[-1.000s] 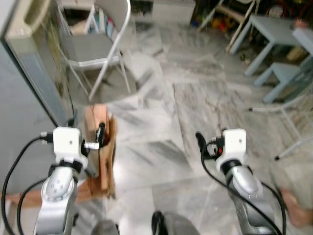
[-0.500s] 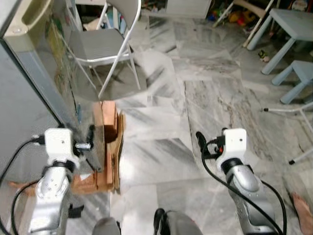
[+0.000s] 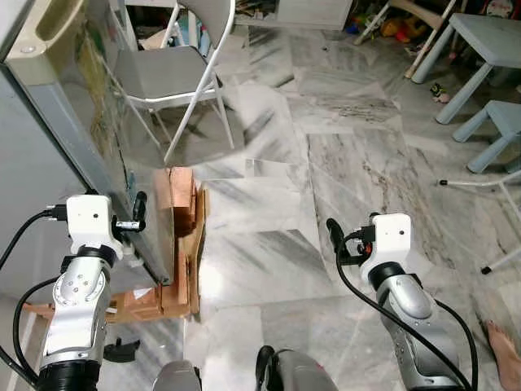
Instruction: Restocking fridge
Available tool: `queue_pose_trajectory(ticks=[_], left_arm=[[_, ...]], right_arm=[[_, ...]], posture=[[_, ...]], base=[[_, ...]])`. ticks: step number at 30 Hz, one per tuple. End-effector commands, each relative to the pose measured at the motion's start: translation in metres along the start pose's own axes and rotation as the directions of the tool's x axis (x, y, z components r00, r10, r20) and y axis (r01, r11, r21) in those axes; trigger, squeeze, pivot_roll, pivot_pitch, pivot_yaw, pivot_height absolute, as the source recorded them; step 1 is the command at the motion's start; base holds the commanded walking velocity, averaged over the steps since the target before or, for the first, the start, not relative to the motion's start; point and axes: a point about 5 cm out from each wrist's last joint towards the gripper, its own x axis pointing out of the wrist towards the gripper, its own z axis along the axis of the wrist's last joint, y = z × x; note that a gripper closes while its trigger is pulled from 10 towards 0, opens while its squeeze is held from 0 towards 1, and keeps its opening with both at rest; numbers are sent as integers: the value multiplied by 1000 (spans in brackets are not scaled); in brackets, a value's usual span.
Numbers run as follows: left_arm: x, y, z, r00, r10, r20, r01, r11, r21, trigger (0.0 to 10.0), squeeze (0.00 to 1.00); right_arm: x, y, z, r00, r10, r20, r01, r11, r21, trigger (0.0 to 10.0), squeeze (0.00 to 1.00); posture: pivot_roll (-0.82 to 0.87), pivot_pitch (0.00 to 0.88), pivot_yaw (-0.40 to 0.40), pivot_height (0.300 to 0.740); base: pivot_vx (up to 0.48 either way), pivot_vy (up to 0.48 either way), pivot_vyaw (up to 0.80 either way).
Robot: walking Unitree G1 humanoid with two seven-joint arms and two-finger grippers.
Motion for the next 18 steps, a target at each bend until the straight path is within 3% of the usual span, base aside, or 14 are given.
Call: queue_pose_trajectory(ticks=[1,6,8,9,11,12,13,14,15,17,18], left_arm=[[6,4,5,1000,13,12,-13,1000,8,10000,0],[28,-2,23,998,-26,61,26,1000,3,10000,0],[41,-35,45,973,-204,104,205,979,-1,10000,0],[41,-35,45,973,-204,104,205,979,-1,10000,0],[41,-67,56,925,-360,120,366,930,-25,10000,0],[41,-67,56,925,-360,120,366,930,-25,10000,0],[28,-114,73,802,-575,160,586,810,-29,10000,0],[20,-132,79,742,-647,177,661,750,-26,10000,0],[20,-132,79,742,-647,177,661,750,-26,10000,0],[4,-158,90,636,-743,208,764,644,-37,10000,0],[-3,-166,92,602,-769,217,792,608,-43,10000,0]], right_arm=[[-2,-2,2,1000,-6,3,6,1000,2,10000,0],[-1,-1,1,1000,5,-3,-5,1000,9,10000,0],[-1,-1,0,1000,6,-10,-5,1000,16,10000,0],[-1,-1,0,1000,6,-10,-5,1000,16,10000,0],[-1,-1,0,1000,6,-16,-6,1000,18,10000,0],[-1,-1,0,1000,6,-16,-6,1000,18,10000,0],[-1,0,-2,1000,8,-25,-7,1000,28,10000,0],[-1,0,-3,1000,8,-28,-7,999,32,10000,0],[-1,0,-3,1000,8,-28,-7,999,32,10000,0],[-1,0,-3,999,5,-32,-4,999,39,10000,0],[-1,0,-3,999,4,-32,-2,999,41,10000,0]], posture=[[80,127,-95,740],[82,129,-98,740],[81,130,-95,740],[81,130,-95,740],[81,130,-95,740],[81,130,-95,740],[84,132,-93,740],[83,132,-92,740],[83,132,-92,740],[80,132,-90,740],[77,131,-88,740]], base=[[0,0,0],[0,0,0],[0,0,0],[0,0,0],[0,0,0],[0,0,0],[0,0,0],[0,0,0],[0,0,0],[0,0,0],[0,0,0]])
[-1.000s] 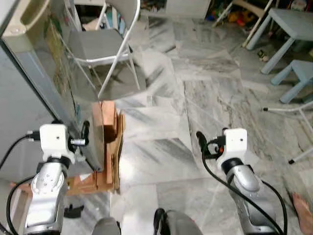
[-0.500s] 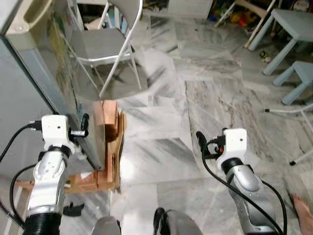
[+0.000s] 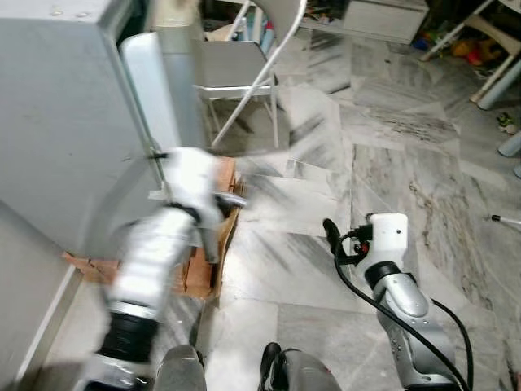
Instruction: Restocking fridge
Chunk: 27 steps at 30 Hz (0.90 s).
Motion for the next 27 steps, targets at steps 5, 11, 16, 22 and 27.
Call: queue_pose_trajectory(ticks=[5,11,16,22,27], left_arm=[[-21,29,-12,985,163,-56,-163,987,4,10000,0],[-54,62,-14,939,334,-88,-333,943,20,10000,0],[-77,82,-20,845,522,-114,-524,852,15,10000,0],[-55,87,-22,862,495,-107,-497,868,5,10000,0],[-24,91,-14,879,469,-80,-469,883,18,10000,0]], right_arm=[[-6,-8,-6,999,-36,-34,36,999,14,10000,0],[-5,-8,-8,999,-34,-40,35,999,22,10000,0],[-3,-7,-8,999,-27,-42,28,999,24,10000,0],[-2,-6,-8,999,-17,-44,18,1000,20,10000,0],[1,-5,-5,999,-26,-31,26,1000,1,10000,0]], posture=[[86,134,-83,740],[101,134,-85,740],[113,132,-91,740],[105,125,-99,740],[90,126,-86,740]], base=[[0,0,0],[0,0,0],[0,0,0],[0,0,0],[0,0,0]])
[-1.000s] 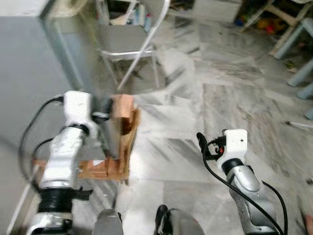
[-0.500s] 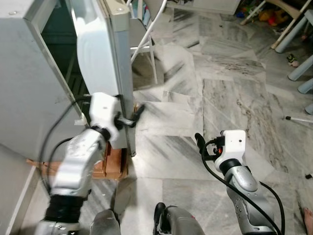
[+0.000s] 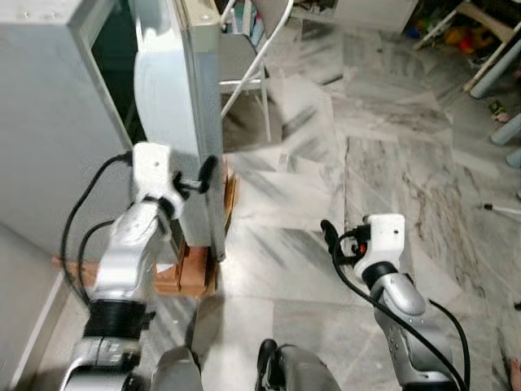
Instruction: Restocking fridge
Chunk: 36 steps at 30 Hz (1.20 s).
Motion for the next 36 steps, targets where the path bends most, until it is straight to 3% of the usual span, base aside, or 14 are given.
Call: queue_pose_trajectory(ticks=[1,9,12,13,14,15,16,18,20,25,28,30,32,36], left_arm=[[6,0,-3,1000,5,-9,-5,1000,21,10000,0],[24,2,0,999,51,-3,-51,998,46,10000,0],[34,-26,5,998,-64,5,63,995,71,10000,0],[36,-60,9,974,-226,13,224,972,68,10000,0],[36,-60,9,974,-226,13,224,972,68,10000,0],[29,-111,20,897,-439,43,438,898,36,10000,0],[29,-111,20,897,-439,43,438,898,36,10000,0],[10,-177,39,733,-670,119,673,739,18,10000,0],[6,-196,51,683,-712,163,722,692,-8,10000,0],[20,-174,49,742,-649,167,663,748,-38,10000,0],[24,-132,32,839,-531,121,536,844,-18,10000,0],[23,-121,28,859,-501,107,505,863,-6,10000,0],[7,-80,7,910,-412,39,410,910,56,10000,0],[-7,-56,-3,944,-330,12,328,943,59,10000,0]], right_arm=[[0,-2,-2,1000,-6,-7,6,1000,-11,10000,0],[-1,-4,-1,1000,-28,2,28,1000,-11,10000,0],[0,-4,-2,1000,-29,2,29,999,-12,10000,0],[1,-4,-2,1000,-25,1,25,1000,-13,10000,0],[1,-4,-2,1000,-25,1,25,1000,-13,10000,0],[2,-3,-3,1000,-15,-4,15,1000,-9,10000,0],[2,-3,-3,1000,-15,-4,15,1000,-9,10000,0],[5,0,-4,1000,7,-18,-7,1000,2,10000,0],[6,2,-5,1000,14,-23,-14,1000,8,10000,0],[5,1,-6,1000,4,-21,-4,1000,25,10000,0],[6,1,-8,999,9,-31,-8,999,31,10000,0],[6,1,-8,999,9,-34,-8,999,33,10000,0],[6,1,-6,1000,5,-23,-4,1000,22,10000,0],[6,2,-3,1000,6,-9,-6,1000,6,10000,0]], posture=[[82,117,-83,740],[71,106,-75,740],[79,101,-81,740],[88,98,-85,740],[88,98,-85,740],[94,97,-86,740],[94,97,-86,740],[89,93,-85,740],[80,91,-79,740],[83,92,-75,740],[88,95,-73,740],[88,95,-73,740],[99,102,-75,740],[104,105,-76,740]], base=[[0,0,0],[0,0,0],[0,0,0],[0,0,0],[0,0,0],[0,0,0],[0,0,0],[0,0,0],[0,0,0],[0,0,0],[0,0,0],[0,0,0],[0,0,0],[135,0,0]])
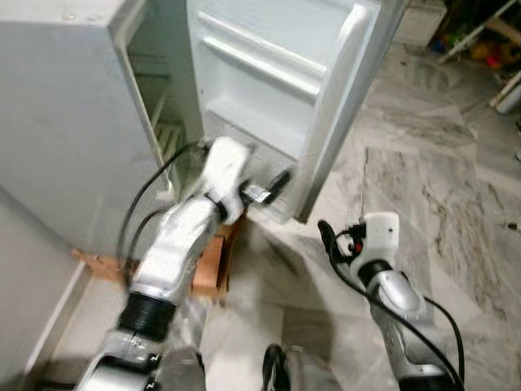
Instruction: Restocking fridge
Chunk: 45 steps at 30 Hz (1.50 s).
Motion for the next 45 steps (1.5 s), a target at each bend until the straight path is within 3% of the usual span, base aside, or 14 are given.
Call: queue_pose_trajectory(ticks=[1,5,6,8,13,20,24,28,45], left_arm=[[-15,11,-1,995,93,17,-93,995,-24,10000,0],[-40,21,-15,982,187,-13,-187,982,-8,10000,0],[-40,21,-15,982,187,-13,-187,982,-8,10000,0],[-59,25,-24,968,250,-36,-249,968,12,10000,0],[-76,23,-32,942,329,-62,-326,944,45,10000,0],[-85,23,-32,926,369,-78,-352,921,168,10000,0],[-87,20,-29,933,351,-78,-334,927,170,10000,0],[-90,25,-36,909,406,-93,-393,910,135,10000,0],[-91,26,-41,908,407,-98,-398,912,102,10000,0]], right_arm=[[-1,1,3,1000,7,16,-6,1000,-11,10000,0],[-1,0,4,1000,1,22,0,1000,-12,10000,0],[-1,0,4,1000,1,22,0,1000,-12,10000,0],[-1,-1,4,1000,-7,28,7,1000,-17,10000,0],[0,-4,5,999,-16,31,17,999,-32,10000,0],[6,-2,12,998,-10,63,13,999,-48,10000,0],[6,-2,14,997,-11,74,14,998,-53,10000,0],[5,-3,14,997,-15,74,19,998,-58,10000,0],[2,-7,9,998,-35,51,37,998,-43,10000,0]], posture=[[106,108,-76,740],[110,111,-77,740],[110,111,-77,740],[110,111,-77,740],[127,113,-76,740],[138,124,-58,740],[131,127,-62,740],[117,127,-71,740],[92,101,-109,740]], base=[[382,-285,0],[382,-285,0],[375,-296,0],[388,-277,0],[390,-274,0],[363,-308,0],[324,-351,0],[358,-314,0],[360,-314,0]])
